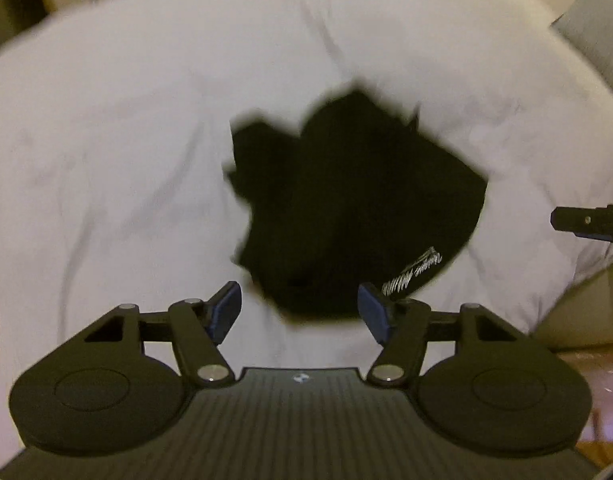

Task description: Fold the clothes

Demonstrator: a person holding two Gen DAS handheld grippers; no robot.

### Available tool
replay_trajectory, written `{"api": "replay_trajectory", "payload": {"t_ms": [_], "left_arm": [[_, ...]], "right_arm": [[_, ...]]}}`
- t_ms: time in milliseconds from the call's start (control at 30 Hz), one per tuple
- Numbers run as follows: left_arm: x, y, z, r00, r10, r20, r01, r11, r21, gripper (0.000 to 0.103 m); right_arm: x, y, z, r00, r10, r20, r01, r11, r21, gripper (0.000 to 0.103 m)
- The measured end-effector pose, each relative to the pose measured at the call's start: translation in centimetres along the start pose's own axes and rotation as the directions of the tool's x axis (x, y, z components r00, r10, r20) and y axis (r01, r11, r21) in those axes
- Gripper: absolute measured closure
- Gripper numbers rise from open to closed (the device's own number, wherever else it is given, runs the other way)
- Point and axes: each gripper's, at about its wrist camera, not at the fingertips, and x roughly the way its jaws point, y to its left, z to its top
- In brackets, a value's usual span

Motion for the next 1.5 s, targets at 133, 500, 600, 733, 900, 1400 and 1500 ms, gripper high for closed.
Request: {"api": "replay_trajectory", "payload": {"t_ms": [133, 500, 600, 733, 900, 1400, 1500], "left_arm": [[0.9, -2.2, -0.8, 0.998, 0.046, -0.053, -0.049, 0.997, -0.065, 0.043], [-2.1, -8.2, -2.6, 0.980, 0.199, -0.018, -0.195, 0.936, -0.293, 0.040], [-3.1, -9.5, -3.5, 0.971, 0.237, -0.004, -0.224, 0.911, -0.347, 0.039], [-4.2, -11.0, -4.7, 0.963, 0.270, 0.003, -0.247, 0.887, -0.389, 0.038], [-4.9, -11.7, -5.4, 0.953, 0.302, 0.000, -0.274, 0.864, -0.422, 0.038], [-3.5, -10.5, -4.6, 0.954, 0.299, -0.028, -0.281, 0.855, -0.435, 0.036], [-2.4, -9.3, -3.8, 0.960, 0.277, -0.045, -0.269, 0.862, -0.429, 0.036]], "right_arm": [[1.7, -0.7, -1.5, 0.994, -0.030, -0.109, 0.020, 0.995, -0.096, 0.036], [2.1, -4.1, 2.4, 0.987, 0.006, -0.162, -0.064, 0.933, -0.354, 0.020], [2.0, -4.7, 2.6, 0.985, 0.019, -0.170, -0.088, 0.909, -0.407, 0.020], [1.2, -5.3, 2.5, 0.983, 0.044, -0.180, -0.123, 0.882, -0.455, 0.019], [1.1, -5.5, 2.2, 0.978, 0.067, -0.198, -0.157, 0.863, -0.480, 0.019], [2.5, -5.5, 2.7, 0.974, 0.051, -0.223, -0.155, 0.863, -0.481, 0.019], [3.3, -5.0, 2.9, 0.974, 0.043, -0.223, -0.146, 0.872, -0.468, 0.019]]}}
